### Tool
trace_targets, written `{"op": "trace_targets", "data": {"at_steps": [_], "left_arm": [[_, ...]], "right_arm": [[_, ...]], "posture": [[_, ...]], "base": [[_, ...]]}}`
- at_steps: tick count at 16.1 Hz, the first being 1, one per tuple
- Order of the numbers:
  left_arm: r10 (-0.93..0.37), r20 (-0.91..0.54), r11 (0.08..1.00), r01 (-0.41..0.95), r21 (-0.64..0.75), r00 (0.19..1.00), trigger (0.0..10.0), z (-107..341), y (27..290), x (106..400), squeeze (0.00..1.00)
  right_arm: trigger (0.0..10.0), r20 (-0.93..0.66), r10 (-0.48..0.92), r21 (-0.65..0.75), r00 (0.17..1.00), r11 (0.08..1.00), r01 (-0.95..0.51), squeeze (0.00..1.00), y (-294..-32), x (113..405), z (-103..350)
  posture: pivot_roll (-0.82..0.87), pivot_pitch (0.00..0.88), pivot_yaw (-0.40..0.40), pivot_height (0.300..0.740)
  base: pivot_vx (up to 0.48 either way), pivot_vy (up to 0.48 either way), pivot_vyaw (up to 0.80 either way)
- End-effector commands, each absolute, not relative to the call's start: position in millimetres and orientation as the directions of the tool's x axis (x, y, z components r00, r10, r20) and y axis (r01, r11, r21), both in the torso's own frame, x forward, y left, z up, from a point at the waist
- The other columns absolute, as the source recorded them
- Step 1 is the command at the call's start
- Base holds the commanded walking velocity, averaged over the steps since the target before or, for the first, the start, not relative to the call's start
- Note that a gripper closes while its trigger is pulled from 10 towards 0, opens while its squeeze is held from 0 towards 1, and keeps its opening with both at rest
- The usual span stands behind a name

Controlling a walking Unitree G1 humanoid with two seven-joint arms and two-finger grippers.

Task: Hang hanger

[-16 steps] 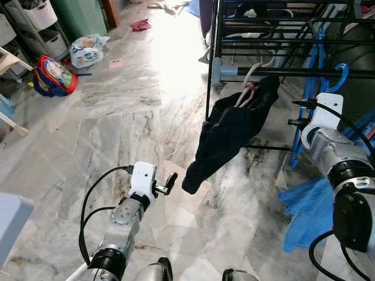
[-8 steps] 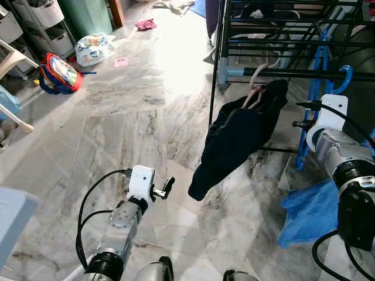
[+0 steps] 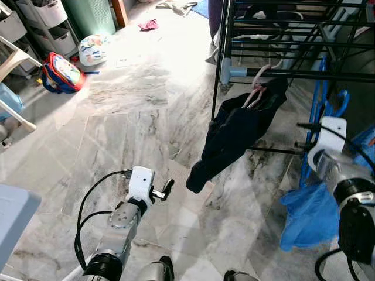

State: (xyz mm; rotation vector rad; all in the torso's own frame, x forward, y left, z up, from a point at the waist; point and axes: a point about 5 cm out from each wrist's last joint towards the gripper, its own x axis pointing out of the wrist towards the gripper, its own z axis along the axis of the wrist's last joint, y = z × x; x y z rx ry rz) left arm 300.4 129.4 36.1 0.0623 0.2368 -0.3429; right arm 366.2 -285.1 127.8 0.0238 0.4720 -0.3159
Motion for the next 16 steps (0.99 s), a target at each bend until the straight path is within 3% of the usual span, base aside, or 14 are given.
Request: {"op": "trace_targets", "data": {"at_steps": [1, 7, 12, 13, 16], "left_arm": [[-0.325, -0.255, 0.939, 0.342, 0.026, 0.911, 10.0, 34.3, 131.0, 299.1, 0.0], [-0.367, -0.045, 0.929, 0.369, 0.038, 0.929, 10.0, 72.8, 127.4, 306.6, 0.0], [-0.345, 0.022, 0.938, 0.344, 0.048, 0.938, 10.0, 86.2, 143.8, 297.7, 0.0], [-0.339, 0.012, 0.94, 0.338, 0.052, 0.941, 10.0, 84.0, 145.7, 297.8, 0.0], [-0.347, 0.013, 0.938, 0.347, 0.03, 0.938, 10.0, 86.3, 141.7, 300.6, 0.0]], "right_arm": [[10.0, -0.455, -0.301, -0.04, 0.838, 0.947, 0.319, 0.0, -289.6, 364.4, 128.0], [10.0, -0.376, -0.304, -0.093, 0.875, 0.952, 0.29, 0.0, -279.0, 360.9, 115.6], [10.0, -0.279, -0.337, -0.121, 0.899, 0.941, 0.315, 0.0, -242.1, 302.1, 64.0], [10.0, -0.285, -0.322, -0.061, 0.903, 0.946, 0.318, 0.0, -233.0, 291.1, 60.4], [10.0, -0.254, -0.326, -0.063, 0.911, 0.945, 0.321, 0.0, -213.3, 266.4, 62.9]], "posture": [[0.07, 0.187, 0.057, 0.74], [0.06, 0.187, 0.051, 0.74], [0.0, 0.194, 0.071, 0.74], [-0.02, 0.198, 0.075, 0.74], [-0.06, 0.202, 0.082, 0.74]], "base": [[0.0, 0.0, 0.0], [0.0, 0.0, 0.0], [0.0, 0.0, 0.0], [0.0, 0.0, 0.0], [0.0, 0.0, 0.0]]}}
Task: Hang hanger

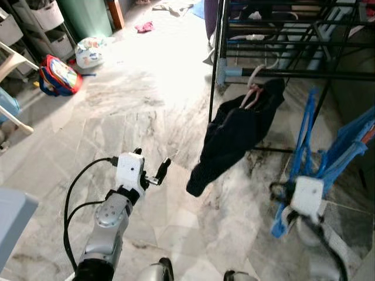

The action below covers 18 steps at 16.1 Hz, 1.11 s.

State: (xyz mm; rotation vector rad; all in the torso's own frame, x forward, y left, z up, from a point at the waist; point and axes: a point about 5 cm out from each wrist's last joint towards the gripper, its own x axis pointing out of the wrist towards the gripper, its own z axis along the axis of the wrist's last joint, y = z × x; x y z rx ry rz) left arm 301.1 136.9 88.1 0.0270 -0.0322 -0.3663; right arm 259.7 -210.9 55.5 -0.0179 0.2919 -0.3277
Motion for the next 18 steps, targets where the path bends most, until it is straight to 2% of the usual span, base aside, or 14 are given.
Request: {"op": "trace_targets", "data": {"at_steps": [1, 5, 10, 18], "left_arm": [[-0.364, 0.022, 0.932, 0.363, 0.021, 0.931, 10.0, 88.8, 136.1, 302.6, 0.0], [-0.416, 0.065, 0.908, 0.419, -0.032, 0.907, 10.0, 94.7, 117.9, 307.4, 0.0], [-0.418, 0.075, 0.904, 0.422, -0.061, 0.905, 10.0, 94.1, 112.2, 308.6, 0.0], [-0.418, 0.071, 0.905, 0.422, -0.057, 0.906, 10.0, 91.3, 110.4, 307.9, 0.0]], "right_arm": [[10.0, -0.22, -0.331, -0.077, 0.918, 0.944, 0.322, 0.0, -207.6, 259.3, 70.5], [10.0, -0.233, -0.376, -0.073, 0.897, 0.926, 0.369, 0.0, -208.3, 249.7, 77.8], [10.0, -0.318, -0.4, -0.027, 0.86, 0.91, 0.413, 0.0, -215.2, 249.7, 74.4], [10.0, -0.473, -0.264, 0.039, 0.841, 0.947, 0.32, 0.0, -195.7, 251.7, 56.9]], "posture": [[-0.08, 0.198, 0.082, 0.74], [-0.12, 0.176, 0.069, 0.74], [-0.11, 0.163, 0.054, 0.74], [-0.1, 0.158, 0.042, 0.74]], "base": [[0.0, 0.0, 0.0], [0.0, 0.0, 0.0], [0.283, 0.0, 0.0], [0.306, 0.0, 0.0]]}}
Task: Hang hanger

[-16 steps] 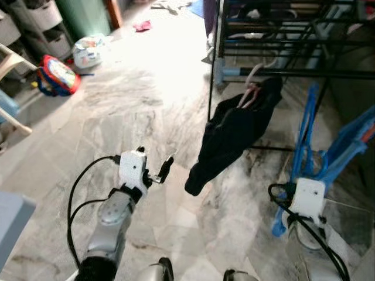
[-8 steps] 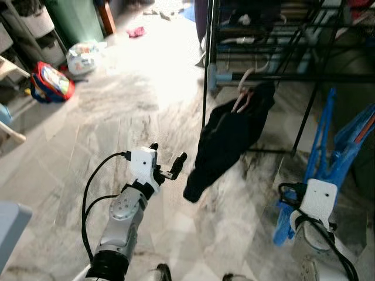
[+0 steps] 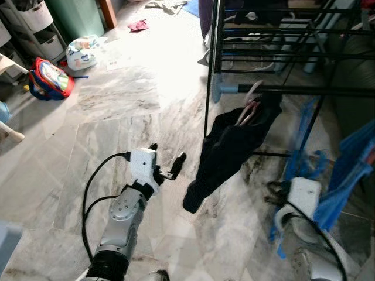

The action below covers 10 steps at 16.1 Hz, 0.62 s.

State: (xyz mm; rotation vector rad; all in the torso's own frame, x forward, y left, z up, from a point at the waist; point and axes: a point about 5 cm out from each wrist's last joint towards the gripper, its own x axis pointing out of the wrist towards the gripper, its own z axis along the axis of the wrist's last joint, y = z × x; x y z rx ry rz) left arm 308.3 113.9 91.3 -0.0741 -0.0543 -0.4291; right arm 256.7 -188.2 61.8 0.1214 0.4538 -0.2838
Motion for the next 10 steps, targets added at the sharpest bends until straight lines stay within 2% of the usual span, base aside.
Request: {"op": "trace_targets", "data": {"at_steps": [1, 4, 6, 10], "left_arm": [[-0.418, 0.069, 0.905, 0.422, -0.058, 0.906, 10.0, 90.6, 110.4, 307.9, 0.0], [-0.422, 0.062, 0.903, 0.425, -0.058, 0.905, 10.0, 88.1, 109.7, 306.2, 0.0], [-0.417, 0.049, 0.906, 0.419, -0.061, 0.908, 10.0, 86.0, 109.6, 305.2, 0.0], [-0.391, 0.033, 0.919, 0.392, -0.033, 0.92, 10.0, 81.6, 113.8, 305.0, 0.0]], "right_arm": [[10.0, -0.475, -0.262, 0.033, 0.84, 0.949, 0.315, 0.0, -195.5, 251.8, 56.9], [10.0, -0.489, -0.266, 0.025, 0.831, 0.948, 0.318, 0.0, -197.1, 250.6, 56.1], [10.0, -0.495, -0.26, 0.025, 0.829, 0.95, 0.313, 0.0, -196.4, 249.9, 55.9], [10.0, -0.517, -0.118, 0.022, 0.848, 0.988, 0.15, 0.0, -179.3, 252.0, 57.0]], "posture": [[-0.1, 0.159, 0.041, 0.74], [-0.1, 0.16, 0.036, 0.74], [-0.1, 0.162, 0.035, 0.74], [-0.11, 0.168, 0.034, 0.74]], "base": [[0.289, 0.0, 0.0], [0.265, 0.0, 0.0], [0.0, 0.0, 0.0], [0.0, 0.0, 0.0]]}}
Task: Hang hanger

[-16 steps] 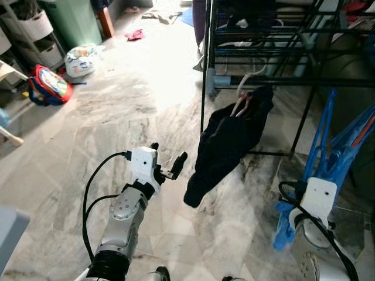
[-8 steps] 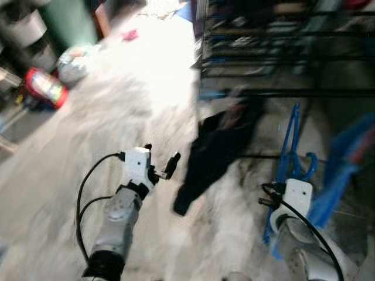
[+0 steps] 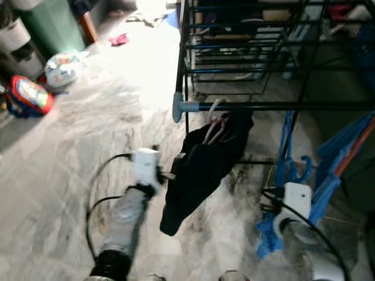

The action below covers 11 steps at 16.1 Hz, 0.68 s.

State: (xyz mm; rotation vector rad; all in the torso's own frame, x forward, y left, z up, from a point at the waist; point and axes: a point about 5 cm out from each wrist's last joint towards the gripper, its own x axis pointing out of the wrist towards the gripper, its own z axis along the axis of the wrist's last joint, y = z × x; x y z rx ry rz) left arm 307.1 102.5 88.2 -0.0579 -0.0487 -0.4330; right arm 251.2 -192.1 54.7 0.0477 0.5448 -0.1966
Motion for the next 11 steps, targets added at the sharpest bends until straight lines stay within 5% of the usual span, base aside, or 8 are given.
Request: {"op": "trace_targets", "data": {"at_steps": [1, 4, 11], "left_arm": [[-0.39, 0.03, 0.92, 0.391, -0.031, 0.92, 10.0, 81.1, 114.3, 304.9, 0.0], [-0.384, 0.027, 0.923, 0.384, -0.028, 0.923, 10.0, 80.4, 114.6, 306.1, 0.0], [-0.386, 0.027, 0.922, 0.386, -0.025, 0.922, 10.0, 79.8, 113.4, 306.5, 0.0]], "right_arm": [[10.0, -0.504, -0.109, 0.015, 0.857, 0.991, 0.135, 0.0, -177.2, 253.0, 60.2], [10.0, -0.452, -0.026, -0.007, 0.892, 1.0, 0.026, 0.0, -172.3, 267.5, 82.8], [10.0, -0.37, -0.083, -0.054, 0.925, 0.996, 0.068, 0.0, -204.8, 298.6, 116.0]], "posture": [[-0.11, 0.167, 0.034, 0.74], [-0.11, 0.165, 0.037, 0.74], [-0.1, 0.165, 0.04, 0.74]], "base": [[0.0, 0.0, 0.0], [0.0, 0.0, 0.0], [0.0, 0.0, 0.0]]}}
